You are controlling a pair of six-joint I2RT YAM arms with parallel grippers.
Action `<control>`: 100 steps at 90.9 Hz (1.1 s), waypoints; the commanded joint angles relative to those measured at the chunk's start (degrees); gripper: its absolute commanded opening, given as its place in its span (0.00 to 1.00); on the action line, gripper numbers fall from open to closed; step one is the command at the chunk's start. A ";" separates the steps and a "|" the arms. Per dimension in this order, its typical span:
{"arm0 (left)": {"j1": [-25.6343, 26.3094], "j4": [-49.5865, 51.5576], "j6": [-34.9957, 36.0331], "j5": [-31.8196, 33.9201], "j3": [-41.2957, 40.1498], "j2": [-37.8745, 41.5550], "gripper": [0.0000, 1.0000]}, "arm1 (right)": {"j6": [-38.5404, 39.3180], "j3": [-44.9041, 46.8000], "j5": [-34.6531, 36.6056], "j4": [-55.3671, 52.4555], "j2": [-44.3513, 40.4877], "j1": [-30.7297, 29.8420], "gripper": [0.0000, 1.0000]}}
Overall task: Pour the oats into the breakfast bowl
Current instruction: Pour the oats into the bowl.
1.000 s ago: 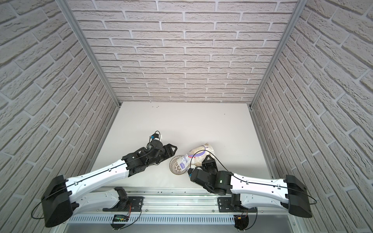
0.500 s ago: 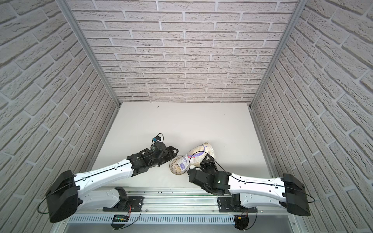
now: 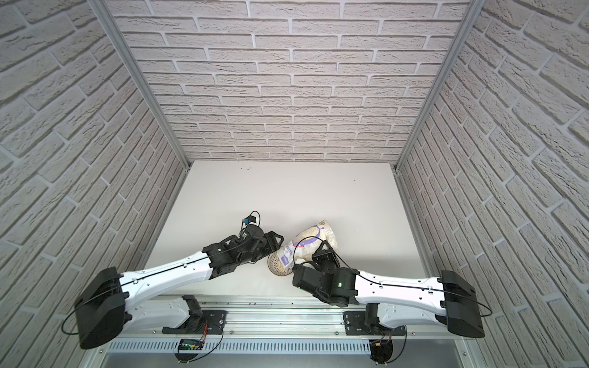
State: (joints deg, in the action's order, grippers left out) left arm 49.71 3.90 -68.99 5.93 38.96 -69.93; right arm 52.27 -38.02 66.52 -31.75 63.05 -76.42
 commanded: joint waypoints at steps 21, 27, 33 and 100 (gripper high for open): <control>0.56 -2.89 -0.24 -0.31 -0.74 -0.95 0.69 | -3.45 -3.84 10.68 0.84 0.73 -1.12 0.03; 0.67 -2.77 -0.24 -0.38 -0.79 -0.95 0.69 | -3.17 -4.34 11.55 2.81 0.32 -1.15 0.03; 0.65 -2.94 -0.54 -0.15 -1.05 -0.91 0.68 | -6.22 -5.10 9.74 0.11 0.82 -1.47 0.03; 0.86 -3.06 -0.78 0.01 -0.98 -0.75 0.67 | -8.35 -8.54 13.01 -4.61 2.77 -2.57 0.03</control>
State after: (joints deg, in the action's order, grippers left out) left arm 50.28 2.50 -69.56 5.80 38.65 -70.57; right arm 49.19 -41.63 68.75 -38.46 67.51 -78.52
